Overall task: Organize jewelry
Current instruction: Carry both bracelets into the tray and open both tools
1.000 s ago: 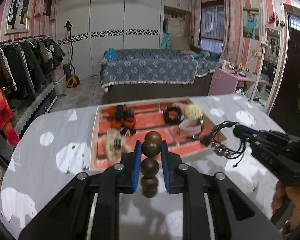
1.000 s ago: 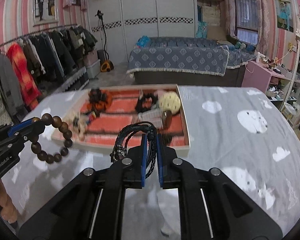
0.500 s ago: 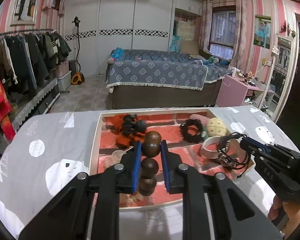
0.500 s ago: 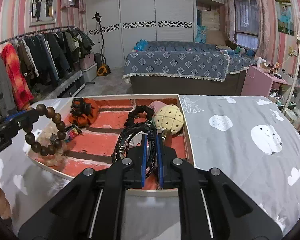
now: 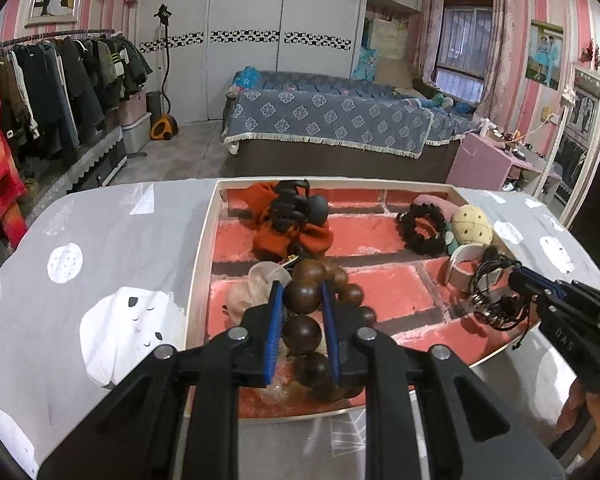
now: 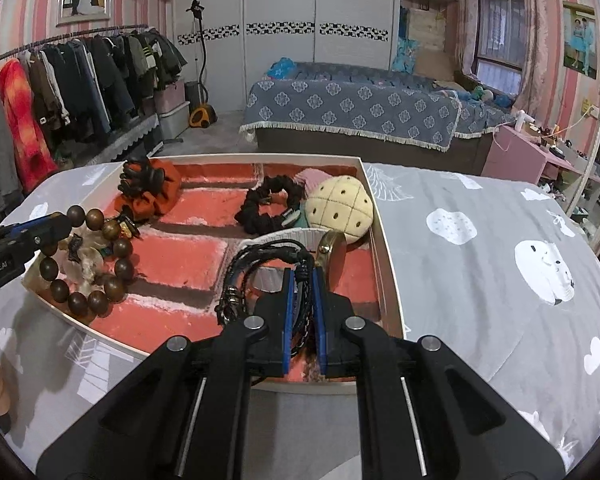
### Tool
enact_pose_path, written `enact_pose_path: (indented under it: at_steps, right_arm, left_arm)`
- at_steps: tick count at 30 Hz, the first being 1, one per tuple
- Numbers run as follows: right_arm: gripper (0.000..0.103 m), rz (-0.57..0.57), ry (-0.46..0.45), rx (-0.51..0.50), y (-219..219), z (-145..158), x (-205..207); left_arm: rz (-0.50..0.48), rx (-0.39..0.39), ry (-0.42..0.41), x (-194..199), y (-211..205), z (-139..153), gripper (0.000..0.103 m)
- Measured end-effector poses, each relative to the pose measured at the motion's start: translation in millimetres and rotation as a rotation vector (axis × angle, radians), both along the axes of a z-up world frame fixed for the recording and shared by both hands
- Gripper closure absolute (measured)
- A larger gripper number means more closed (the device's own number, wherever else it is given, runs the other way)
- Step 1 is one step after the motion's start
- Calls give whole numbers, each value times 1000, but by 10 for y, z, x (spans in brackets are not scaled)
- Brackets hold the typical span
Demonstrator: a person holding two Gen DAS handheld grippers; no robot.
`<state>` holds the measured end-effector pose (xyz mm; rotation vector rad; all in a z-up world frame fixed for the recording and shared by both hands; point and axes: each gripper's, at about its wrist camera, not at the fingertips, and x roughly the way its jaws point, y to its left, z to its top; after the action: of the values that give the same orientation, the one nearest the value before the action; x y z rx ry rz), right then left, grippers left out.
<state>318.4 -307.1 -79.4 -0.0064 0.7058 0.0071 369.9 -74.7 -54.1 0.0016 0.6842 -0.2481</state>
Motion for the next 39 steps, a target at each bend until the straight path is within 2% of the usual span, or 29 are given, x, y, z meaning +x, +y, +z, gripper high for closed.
enact_pose_path:
  at_steps: [3,9,22,24,26,28,30,32,33,34,38,39]
  right_arm:
    - [93,-15,9,18,-54,-42,24]
    - [93,-54,-7,55,-162,-42,86]
    - [92,-28,30,23,-86,-90,100]
    - [89,-30,29,26,-93,-90,95]
    - [71,-34,25,32,-108,-81,88]
    - [59,-38,18,34,-122,-61,61]
    - [58,-34,12,35,-130,-42,35]
    - [51,-32,5,41,-149,-20,1]
    - [47,-29,0,48,-158,-3,-16]
    - [38,-27,-9,55,-171,24,-42]
    - [24,-33,-43,61,-210,158,-153]
    - [21,-35,-52,65,-215,193,-189]
  left_arm:
    - [8,32,6,16,-24,-69,83]
    - [17,28,17,44,-18,-105,83]
    - [17,45,19,45,-49,-140,83]
    - [16,43,21,49,-44,-142,82]
    - [16,37,24,47,-31,-139,82]
    - [16,34,27,35,-10,-130,82]
    - [14,28,35,15,1,-119,80]
    - [17,26,26,-32,8,-75,64]
    - [22,26,19,-52,15,-45,52]
    - [31,25,7,-84,19,-4,45]
    - [36,21,-15,-215,44,145,41]
    - [41,15,-19,-263,67,180,35]
